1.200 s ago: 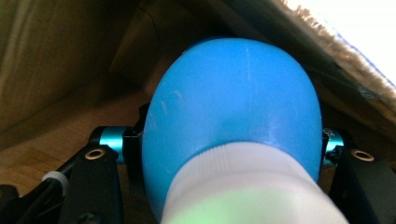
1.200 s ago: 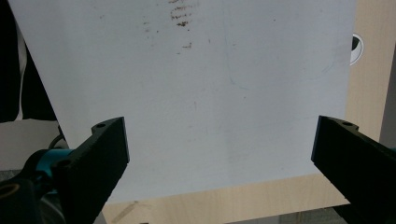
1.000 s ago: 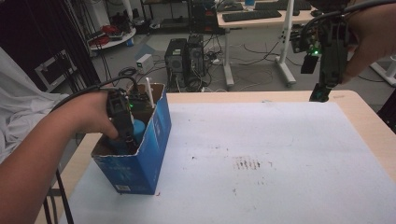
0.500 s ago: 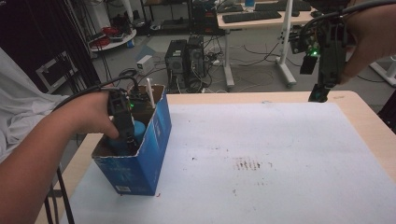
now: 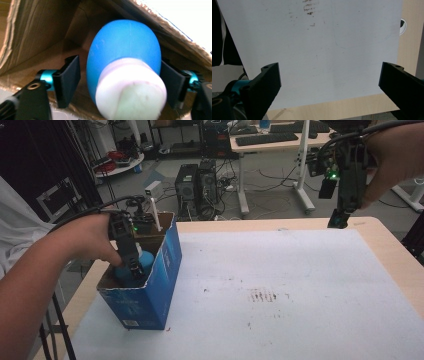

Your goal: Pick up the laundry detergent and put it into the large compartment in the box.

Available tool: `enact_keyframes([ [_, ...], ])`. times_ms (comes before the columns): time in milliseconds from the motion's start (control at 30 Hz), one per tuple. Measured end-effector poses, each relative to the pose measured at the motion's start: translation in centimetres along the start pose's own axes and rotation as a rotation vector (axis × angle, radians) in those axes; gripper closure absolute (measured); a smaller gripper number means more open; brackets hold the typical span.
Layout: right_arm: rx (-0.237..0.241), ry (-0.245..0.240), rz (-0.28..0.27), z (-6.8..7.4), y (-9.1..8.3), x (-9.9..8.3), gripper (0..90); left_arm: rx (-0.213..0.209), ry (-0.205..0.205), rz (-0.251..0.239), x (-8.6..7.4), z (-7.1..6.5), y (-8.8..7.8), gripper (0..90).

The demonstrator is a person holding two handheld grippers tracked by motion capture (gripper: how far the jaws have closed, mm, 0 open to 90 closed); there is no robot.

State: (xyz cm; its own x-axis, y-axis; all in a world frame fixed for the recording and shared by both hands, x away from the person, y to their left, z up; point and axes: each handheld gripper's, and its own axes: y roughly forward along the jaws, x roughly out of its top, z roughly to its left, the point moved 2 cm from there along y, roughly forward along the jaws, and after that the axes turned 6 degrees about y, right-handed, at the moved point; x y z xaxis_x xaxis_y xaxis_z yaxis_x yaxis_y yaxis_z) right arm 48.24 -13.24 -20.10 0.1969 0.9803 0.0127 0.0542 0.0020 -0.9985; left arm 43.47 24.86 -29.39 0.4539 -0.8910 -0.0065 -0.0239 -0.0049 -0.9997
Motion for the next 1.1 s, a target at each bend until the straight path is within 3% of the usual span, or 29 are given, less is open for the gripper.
enact_keyframes([
  [533,0.008,0.004,0.005,0.1,0.1,0.3,3.1,0.014,0.013,-0.033,-0.7,-0.8,-3.4,15.7],
  [600,0.008,0.001,0.005,0.0,0.1,0.2,3.1,0.034,0.020,-0.025,-0.6,-1.0,-4.0,10.9],
  [700,0.008,0.001,0.005,0.0,0.1,0.2,3.1,0.029,0.027,-0.029,-0.5,-1.1,-4.5,9.7],
  [900,0.010,0.003,0.003,0.0,0.0,0.1,3.1,0.050,0.060,-0.028,0.1,-1.5,-6.2,5.8],
  [1100,0.008,-0.004,0.001,0.0,0.1,0.1,3.1,0.061,0.126,-0.031,1.9,-2.5,-8.0,4.6],
])
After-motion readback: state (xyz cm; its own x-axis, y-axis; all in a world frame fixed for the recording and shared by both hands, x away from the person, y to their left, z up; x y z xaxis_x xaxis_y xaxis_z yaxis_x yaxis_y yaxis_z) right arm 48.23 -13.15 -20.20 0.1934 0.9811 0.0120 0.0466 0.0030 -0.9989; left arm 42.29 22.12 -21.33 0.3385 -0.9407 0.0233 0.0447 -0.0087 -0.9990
